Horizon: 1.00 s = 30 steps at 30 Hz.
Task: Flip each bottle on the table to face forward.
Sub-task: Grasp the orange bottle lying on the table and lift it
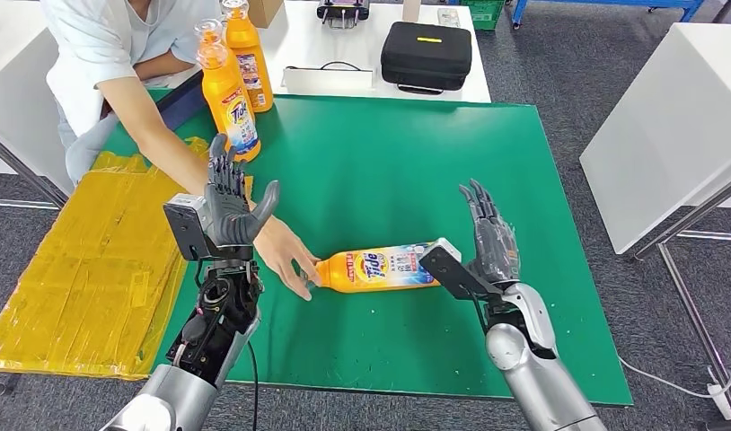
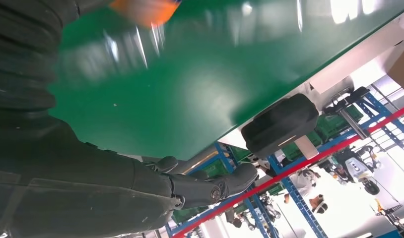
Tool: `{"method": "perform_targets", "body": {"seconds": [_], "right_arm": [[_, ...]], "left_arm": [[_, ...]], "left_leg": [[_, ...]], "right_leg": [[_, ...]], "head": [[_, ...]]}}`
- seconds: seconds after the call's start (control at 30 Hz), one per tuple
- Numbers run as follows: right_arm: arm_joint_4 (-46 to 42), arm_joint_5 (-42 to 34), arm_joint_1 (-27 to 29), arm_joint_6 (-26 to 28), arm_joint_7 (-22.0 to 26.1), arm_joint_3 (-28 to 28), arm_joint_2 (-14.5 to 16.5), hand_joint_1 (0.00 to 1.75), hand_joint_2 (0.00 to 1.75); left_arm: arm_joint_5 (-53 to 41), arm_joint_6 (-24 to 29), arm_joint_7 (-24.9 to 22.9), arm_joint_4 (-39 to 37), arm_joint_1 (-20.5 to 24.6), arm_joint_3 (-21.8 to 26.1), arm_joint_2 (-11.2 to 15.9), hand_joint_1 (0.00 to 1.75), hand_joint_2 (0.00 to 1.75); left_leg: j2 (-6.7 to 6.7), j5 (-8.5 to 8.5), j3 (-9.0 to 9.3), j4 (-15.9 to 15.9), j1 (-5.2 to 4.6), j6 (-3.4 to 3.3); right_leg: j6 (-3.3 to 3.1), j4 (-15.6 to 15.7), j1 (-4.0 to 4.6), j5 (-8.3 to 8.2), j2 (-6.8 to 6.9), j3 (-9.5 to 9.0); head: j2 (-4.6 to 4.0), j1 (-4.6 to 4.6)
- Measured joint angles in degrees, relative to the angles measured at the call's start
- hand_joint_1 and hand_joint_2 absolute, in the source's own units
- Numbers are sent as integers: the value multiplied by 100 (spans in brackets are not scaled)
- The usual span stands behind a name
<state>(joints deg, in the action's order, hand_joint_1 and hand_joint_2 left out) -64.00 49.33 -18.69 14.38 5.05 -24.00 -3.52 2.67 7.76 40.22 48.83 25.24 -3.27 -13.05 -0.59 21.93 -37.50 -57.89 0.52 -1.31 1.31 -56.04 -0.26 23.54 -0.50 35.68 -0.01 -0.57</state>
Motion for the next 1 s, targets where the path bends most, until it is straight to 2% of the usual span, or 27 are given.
{"method": "perform_targets", "body": {"seconds": [1.0], "right_arm": [[164, 166, -201, -92, 108, 17, 179, 0, 175]], "left_arm": [[-44, -55, 0, 0, 23, 2, 7, 0, 175]], "left_leg": [[-1, 0, 0, 0, 0, 0]], "right_leg": [[0, -1, 0, 0, 0, -1]], "head": [[1, 1]]}}
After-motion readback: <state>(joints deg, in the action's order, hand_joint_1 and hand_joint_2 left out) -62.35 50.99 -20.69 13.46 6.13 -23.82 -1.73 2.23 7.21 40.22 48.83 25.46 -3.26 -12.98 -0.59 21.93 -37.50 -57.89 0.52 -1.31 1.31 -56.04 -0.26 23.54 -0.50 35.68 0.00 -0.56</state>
